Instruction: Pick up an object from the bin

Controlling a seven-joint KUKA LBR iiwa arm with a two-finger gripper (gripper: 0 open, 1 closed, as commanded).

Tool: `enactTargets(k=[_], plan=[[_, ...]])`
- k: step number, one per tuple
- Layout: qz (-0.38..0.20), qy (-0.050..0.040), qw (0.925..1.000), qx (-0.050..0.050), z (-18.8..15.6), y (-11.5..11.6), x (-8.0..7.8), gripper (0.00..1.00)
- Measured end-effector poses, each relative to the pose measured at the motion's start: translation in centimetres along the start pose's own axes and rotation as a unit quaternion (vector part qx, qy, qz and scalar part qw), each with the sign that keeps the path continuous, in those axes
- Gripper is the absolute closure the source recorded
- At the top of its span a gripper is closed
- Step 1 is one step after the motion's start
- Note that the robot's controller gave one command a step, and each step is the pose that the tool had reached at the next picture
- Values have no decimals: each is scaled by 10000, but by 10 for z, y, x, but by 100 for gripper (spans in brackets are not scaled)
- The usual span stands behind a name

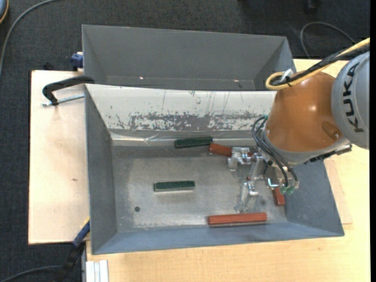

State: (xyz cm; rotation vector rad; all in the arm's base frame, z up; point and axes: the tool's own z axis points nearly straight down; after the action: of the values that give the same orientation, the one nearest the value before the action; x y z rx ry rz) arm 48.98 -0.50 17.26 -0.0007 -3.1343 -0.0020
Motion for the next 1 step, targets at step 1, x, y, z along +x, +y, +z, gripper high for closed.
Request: enactTargets(k=[1], plan=[[80,-58,9999,-20,81,75,-77,0]])
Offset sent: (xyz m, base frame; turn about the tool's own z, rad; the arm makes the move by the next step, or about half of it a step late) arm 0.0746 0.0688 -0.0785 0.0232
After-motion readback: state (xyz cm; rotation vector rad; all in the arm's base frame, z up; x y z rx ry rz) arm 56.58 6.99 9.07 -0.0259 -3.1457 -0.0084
